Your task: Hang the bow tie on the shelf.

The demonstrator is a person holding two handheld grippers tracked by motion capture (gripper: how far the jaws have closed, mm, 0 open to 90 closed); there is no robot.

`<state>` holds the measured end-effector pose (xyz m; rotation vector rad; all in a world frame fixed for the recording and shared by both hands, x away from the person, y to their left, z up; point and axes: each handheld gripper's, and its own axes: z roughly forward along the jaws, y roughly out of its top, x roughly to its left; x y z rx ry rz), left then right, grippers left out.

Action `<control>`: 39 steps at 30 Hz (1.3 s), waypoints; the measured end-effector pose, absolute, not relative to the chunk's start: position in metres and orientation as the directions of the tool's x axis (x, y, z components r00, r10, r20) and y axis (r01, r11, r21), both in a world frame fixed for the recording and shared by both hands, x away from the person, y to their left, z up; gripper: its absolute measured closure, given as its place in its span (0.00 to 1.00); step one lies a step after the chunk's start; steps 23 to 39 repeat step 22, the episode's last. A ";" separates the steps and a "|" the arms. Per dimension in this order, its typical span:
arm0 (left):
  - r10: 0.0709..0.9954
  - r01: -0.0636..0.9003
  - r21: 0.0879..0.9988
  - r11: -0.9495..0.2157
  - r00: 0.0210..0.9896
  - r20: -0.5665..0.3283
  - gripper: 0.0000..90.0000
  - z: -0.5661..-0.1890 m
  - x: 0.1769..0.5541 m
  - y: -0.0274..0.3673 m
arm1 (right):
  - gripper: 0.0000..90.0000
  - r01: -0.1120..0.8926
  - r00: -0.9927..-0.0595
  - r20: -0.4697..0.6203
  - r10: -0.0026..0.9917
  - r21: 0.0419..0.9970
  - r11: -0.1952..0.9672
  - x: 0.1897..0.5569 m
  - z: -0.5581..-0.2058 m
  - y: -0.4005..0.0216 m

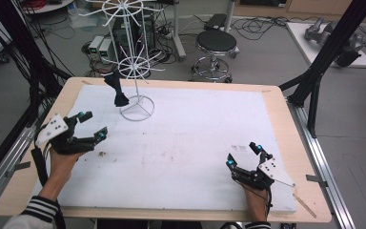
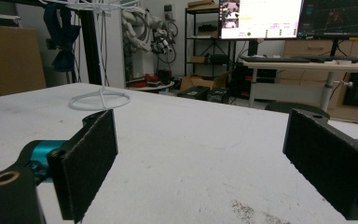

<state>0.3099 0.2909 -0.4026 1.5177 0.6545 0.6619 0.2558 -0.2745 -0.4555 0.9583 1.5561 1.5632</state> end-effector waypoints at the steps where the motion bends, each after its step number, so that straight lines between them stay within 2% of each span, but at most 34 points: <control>1: 0.747 0.017 0.999 -0.034 0.664 0.014 0.18 -0.409 0.306 0.293 | 0.10 0.010 -0.465 0.013 0.885 1.000 -0.010 0.256 -0.456 -0.274; 9: 0.741 -0.003 0.999 -0.033 0.671 0.027 0.18 -0.440 0.285 0.291 | 0.10 0.006 -0.465 0.008 0.885 1.000 -0.006 0.256 -0.455 -0.274; 13: 0.746 0.015 1.000 0.000 0.666 -0.010 0.18 -0.454 0.282 0.294 | 0.10 0.002 -0.460 0.004 0.888 1.000 -0.004 0.256 -0.456 -0.274; 17: 0.763 -0.021 1.000 0.015 0.646 0.002 0.18 -0.455 0.278 0.295 | 0.10 0.003 -0.456 0.005 0.890 1.000 -0.004 0.255 -0.456 -0.274; 39: 0.768 -0.012 1.000 0.012 0.640 -0.001 0.18 -0.455 0.279 0.294 | 0.10 0.000 -0.456 0.002 0.890 1.000 -0.002 0.255 -0.456 -0.274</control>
